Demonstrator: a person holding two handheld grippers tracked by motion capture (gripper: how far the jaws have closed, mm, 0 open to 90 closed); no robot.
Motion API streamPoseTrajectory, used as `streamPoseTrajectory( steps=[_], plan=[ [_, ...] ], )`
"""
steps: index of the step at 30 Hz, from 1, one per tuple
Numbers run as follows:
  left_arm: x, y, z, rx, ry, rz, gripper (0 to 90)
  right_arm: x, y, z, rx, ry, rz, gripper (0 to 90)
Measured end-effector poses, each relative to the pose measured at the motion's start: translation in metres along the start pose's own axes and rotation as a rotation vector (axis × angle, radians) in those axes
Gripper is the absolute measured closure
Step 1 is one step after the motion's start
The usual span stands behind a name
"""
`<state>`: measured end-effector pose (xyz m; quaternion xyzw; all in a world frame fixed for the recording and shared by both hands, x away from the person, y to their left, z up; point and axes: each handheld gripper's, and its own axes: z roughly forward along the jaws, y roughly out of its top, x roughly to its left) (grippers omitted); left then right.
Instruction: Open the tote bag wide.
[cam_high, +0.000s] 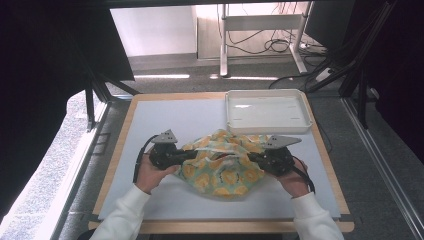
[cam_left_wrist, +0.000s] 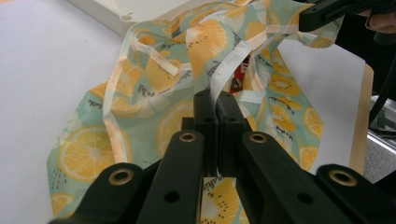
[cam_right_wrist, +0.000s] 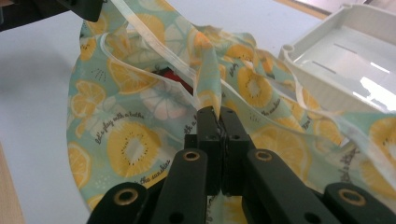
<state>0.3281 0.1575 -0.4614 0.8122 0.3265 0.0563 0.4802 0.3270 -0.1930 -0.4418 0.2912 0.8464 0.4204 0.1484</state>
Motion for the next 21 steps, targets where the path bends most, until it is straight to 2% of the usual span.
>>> streamPoseTrajectory(
  steps=[6,21],
  plan=[
    [-0.0009,-0.0021,0.0011,0.003,0.009,-0.007,89.7,0.0016,-0.0022,0.0049,0.020,0.002,0.010,88.3],
    [-0.0020,-0.0064,0.0001,-0.018,0.014,-0.030,89.8,0.0028,-0.0038,0.0069,0.024,0.004,0.009,88.3]
  ],
)
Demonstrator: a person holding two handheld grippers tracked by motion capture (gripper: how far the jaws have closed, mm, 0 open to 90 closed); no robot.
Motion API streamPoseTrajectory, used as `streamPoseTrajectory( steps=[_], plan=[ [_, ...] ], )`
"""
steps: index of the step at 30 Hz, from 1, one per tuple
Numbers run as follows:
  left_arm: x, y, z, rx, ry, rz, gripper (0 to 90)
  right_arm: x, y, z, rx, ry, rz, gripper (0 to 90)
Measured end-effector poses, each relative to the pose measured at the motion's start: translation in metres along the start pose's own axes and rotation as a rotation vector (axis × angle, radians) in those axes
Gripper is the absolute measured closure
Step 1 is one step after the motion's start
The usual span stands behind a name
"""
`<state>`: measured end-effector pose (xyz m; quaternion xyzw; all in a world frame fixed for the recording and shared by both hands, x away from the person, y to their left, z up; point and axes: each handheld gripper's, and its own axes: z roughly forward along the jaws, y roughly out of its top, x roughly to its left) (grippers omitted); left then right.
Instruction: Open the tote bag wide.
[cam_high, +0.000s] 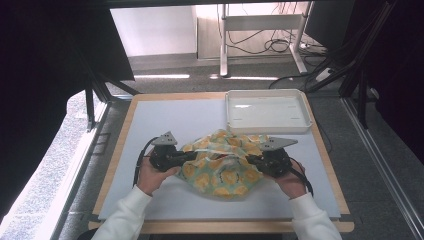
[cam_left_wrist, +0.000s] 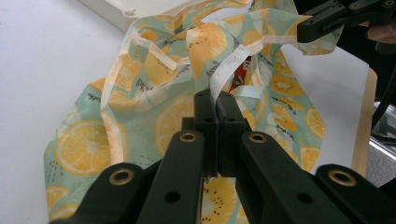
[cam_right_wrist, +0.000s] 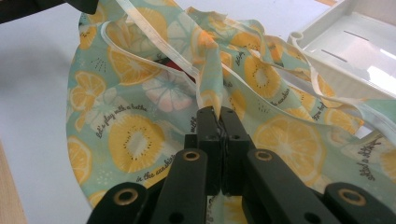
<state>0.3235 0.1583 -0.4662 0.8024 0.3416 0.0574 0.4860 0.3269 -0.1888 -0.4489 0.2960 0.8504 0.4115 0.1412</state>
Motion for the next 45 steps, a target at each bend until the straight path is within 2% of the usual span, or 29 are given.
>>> streamPoseTrajectory(
  steps=[6,11,13,20,26,32,37,38,41,45],
  plan=[
    [-0.006,-0.007,-0.002,-0.023,-0.014,-0.012,89.9,0.002,-0.003,-0.002,-0.010,0.007,0.016,88.3],
    [-0.016,-0.012,-0.007,-0.033,-0.030,0.002,89.9,0.006,-0.006,-0.006,-0.017,0.028,0.023,88.3],
    [-0.021,-0.019,-0.008,-0.023,-0.047,0.007,89.8,0.009,-0.010,-0.007,-0.010,0.043,0.031,88.2],
    [-0.022,-0.033,-0.010,-0.002,-0.063,-0.002,89.7,0.015,-0.023,-0.005,0.026,0.060,0.039,88.2],
    [-0.022,-0.045,-0.007,0.032,-0.065,-0.007,89.5,0.014,-0.038,-0.003,0.067,0.063,0.061,88.1],
    [-0.023,-0.052,0.002,0.078,-0.055,0.004,89.4,0.015,-0.045,0.003,0.106,0.069,0.055,88.0],
    [-0.022,-0.059,0.011,0.129,-0.050,0.005,89.2,0.010,-0.053,0.009,0.152,0.076,0.097,87.9],
    [-0.022,-0.059,0.011,0.129,-0.050,0.005,89.3,0.010,-0.053,0.009,0.152,0.076,0.097,87.9],
    [-0.021,-0.066,0.015,0.171,-0.045,0.008,89.4,0.013,-0.057,0.013,0.184,0.077,0.088,87.9],
    [-0.022,-0.068,0.020,0.187,-0.042,0.006,88.1,0.012,-0.059,0.016,0.201,0.077,0.086,87.3]
  ],
)
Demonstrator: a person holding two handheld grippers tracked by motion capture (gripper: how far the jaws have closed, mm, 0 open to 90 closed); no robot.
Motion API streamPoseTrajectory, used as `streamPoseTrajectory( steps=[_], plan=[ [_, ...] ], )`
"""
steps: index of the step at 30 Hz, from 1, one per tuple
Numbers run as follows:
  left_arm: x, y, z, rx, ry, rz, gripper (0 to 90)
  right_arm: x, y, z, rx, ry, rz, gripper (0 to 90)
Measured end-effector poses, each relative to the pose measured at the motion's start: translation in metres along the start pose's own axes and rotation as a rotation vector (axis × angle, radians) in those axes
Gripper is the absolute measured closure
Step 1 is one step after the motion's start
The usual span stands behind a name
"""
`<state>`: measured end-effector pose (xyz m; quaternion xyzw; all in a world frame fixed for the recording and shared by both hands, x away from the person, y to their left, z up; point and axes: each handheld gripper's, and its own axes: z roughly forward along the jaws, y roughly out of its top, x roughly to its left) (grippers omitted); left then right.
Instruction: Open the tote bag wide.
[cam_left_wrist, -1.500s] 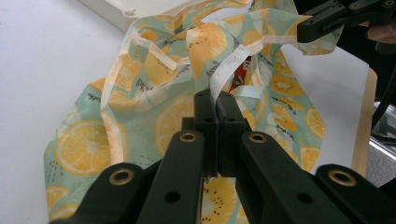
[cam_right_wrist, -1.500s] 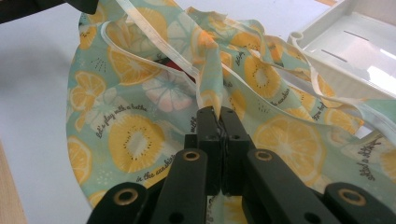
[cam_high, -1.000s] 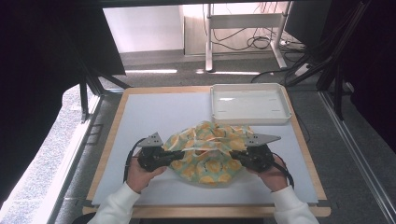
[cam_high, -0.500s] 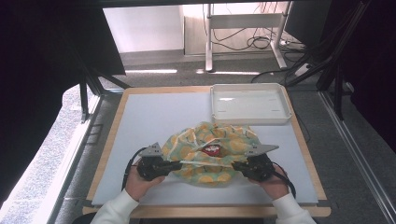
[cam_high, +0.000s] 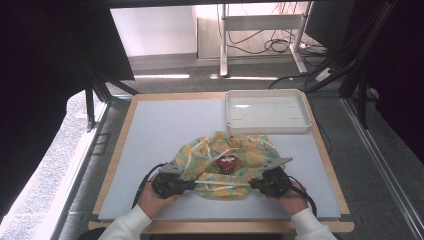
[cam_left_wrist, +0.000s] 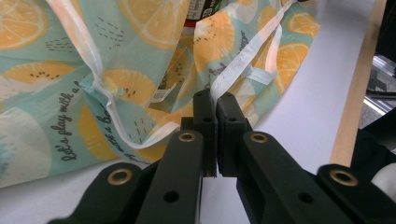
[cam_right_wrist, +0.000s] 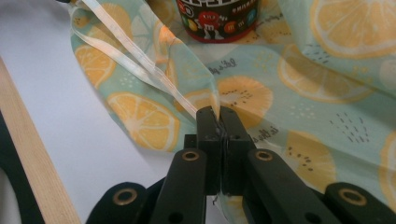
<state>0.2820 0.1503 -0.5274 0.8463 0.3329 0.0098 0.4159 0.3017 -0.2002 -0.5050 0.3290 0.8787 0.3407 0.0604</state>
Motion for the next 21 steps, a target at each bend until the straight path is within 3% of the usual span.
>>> streamPoseTrajectory(
  steps=[3,4,5,6,7,8,9,10,11,12,15,18,21],
  plan=[
    [0.000,0.000,0.002,0.013,0.004,0.003,83.7,-0.001,-0.001,0.000,0.001,-0.008,-0.003,84.2],
    [0.000,0.000,0.001,0.003,0.014,0.006,80.7,0.001,-0.001,-0.001,-0.006,-0.020,-0.008,74.8],
    [0.000,0.000,0.001,0.003,0.014,0.006,76.7,0.001,-0.001,-0.001,-0.006,-0.020,-0.008,74.8],
    [0.000,0.000,-0.002,-0.013,0.031,0.009,71.6,0.003,0.000,-0.003,-0.026,-0.040,-0.023,62.4],
    [0.000,0.000,-0.002,-0.013,0.031,0.009,67.8,0.003,0.000,-0.003,-0.026,-0.040,-0.023,62.4],
    [-0.001,0.000,-0.004,-0.022,0.040,0.012,63.1,0.004,0.002,-0.007,-0.056,-0.053,-0.030,52.5],
    [-0.002,0.001,-0.005,-0.032,0.044,0.015,63.1,0.004,0.002,-0.007,-0.056,-0.053,-0.030,52.5],
    [-0.002,0.001,-0.007,-0.043,0.048,0.013,51.4,0.003,0.003,-0.013,-0.094,-0.064,-0.019,45.6],
    [-0.003,0.002,-0.009,-0.056,0.051,0.010,51.4,0.003,0.003,-0.013,-0.094,-0.064,-0.019,45.6],
    [-0.004,0.002,-0.011,-0.067,0.053,0.011,43.1,0.003,0.003,-0.018,-0.126,-0.071,-0.010,40.3],
    [-0.006,0.004,-0.018,-0.101,0.047,0.017,36.4,0.003,0.004,-0.022,-0.149,-0.074,0.000,35.9],
    [-0.009,0.010,-0.031,-0.155,0.023,0.029,33.7,0.004,0.008,-0.029,-0.195,-0.071,0.012,29.9],
    [-0.010,0.013,-0.036,-0.173,0.021,0.035,33.2,0.003,0.012,-0.035,-0.222,-0.074,0.024,28.6]
  ],
)
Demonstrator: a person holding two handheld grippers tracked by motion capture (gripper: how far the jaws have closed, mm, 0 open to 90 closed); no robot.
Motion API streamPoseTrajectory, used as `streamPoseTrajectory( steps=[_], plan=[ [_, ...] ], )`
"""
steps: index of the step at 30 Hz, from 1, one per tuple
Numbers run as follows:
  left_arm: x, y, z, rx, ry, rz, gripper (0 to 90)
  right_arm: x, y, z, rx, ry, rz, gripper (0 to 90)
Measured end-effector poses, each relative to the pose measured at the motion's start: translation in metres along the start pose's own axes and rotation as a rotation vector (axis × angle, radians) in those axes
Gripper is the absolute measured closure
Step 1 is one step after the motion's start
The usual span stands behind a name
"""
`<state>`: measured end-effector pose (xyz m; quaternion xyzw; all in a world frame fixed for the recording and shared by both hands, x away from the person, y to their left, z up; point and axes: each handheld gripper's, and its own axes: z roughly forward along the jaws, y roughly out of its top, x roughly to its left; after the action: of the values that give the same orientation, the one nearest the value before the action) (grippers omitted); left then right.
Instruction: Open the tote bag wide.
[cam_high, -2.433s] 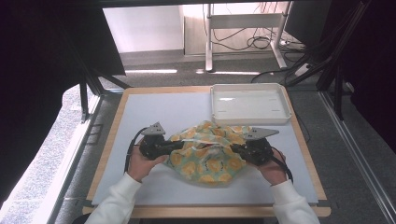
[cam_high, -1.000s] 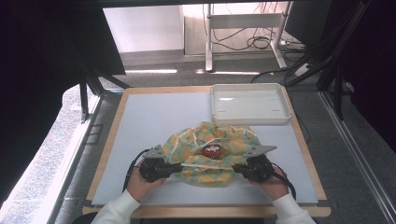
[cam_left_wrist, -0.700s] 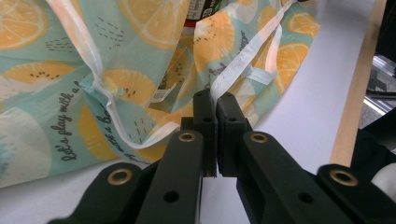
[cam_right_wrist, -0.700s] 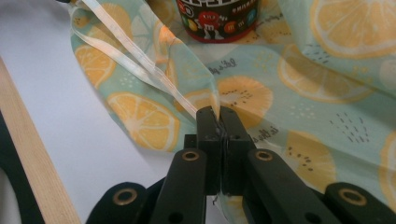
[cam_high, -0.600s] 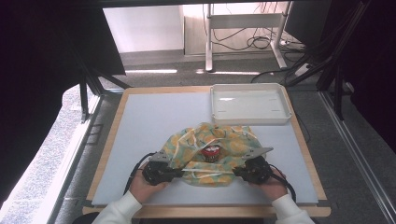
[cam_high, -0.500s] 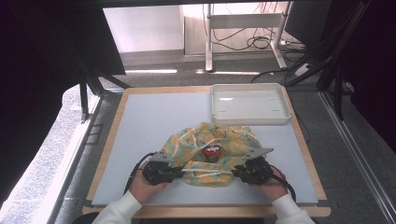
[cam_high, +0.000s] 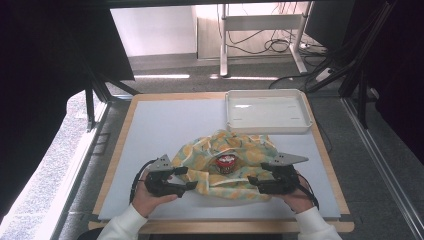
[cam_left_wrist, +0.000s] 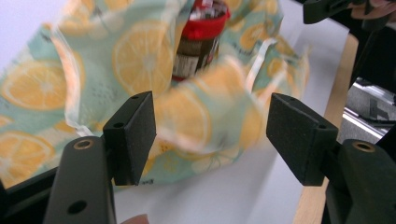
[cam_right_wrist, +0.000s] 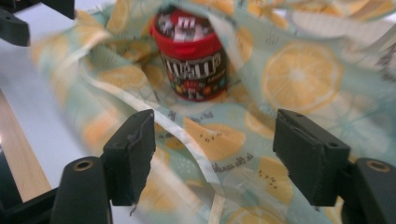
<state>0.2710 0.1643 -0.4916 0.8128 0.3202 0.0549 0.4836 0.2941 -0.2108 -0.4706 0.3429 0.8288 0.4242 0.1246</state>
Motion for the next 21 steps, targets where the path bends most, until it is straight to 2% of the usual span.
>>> streamPoseTrajectory(
  steps=[3,7,11,14,17,19,21],
  plan=[
    [0.002,0.005,-0.004,-0.013,0.015,-0.009,33.5,-0.001,0.004,-0.002,-0.014,-0.005,0.007,28.5],
    [0.006,0.011,-0.005,-0.012,0.055,-0.027,36.4,-0.002,0.015,0.000,-0.027,-0.012,0.005,28.7],
    [0.008,0.020,-0.002,-0.018,0.072,-0.023,36.4,-0.004,0.025,0.003,-0.030,-0.029,0.000,31.0],
    [0.010,0.028,0.002,-0.015,0.088,-0.027,36.7,-0.006,0.031,0.004,-0.040,-0.026,-0.002,31.6],
    [0.010,0.038,0.008,0.004,0.104,-0.014,36.6,-0.010,0.046,0.003,-0.070,-0.023,0.003,32.4],
    [0.010,0.044,0.011,0.009,0.100,-0.016,36.8,-0.011,0.051,0.006,-0.073,-0.020,-0.003,32.6],
    [0.009,0.050,0.013,0.005,0.116,-0.005,37.4,-0.012,0.053,0.007,-0.072,-0.018,-0.003,32.9]
  ],
)
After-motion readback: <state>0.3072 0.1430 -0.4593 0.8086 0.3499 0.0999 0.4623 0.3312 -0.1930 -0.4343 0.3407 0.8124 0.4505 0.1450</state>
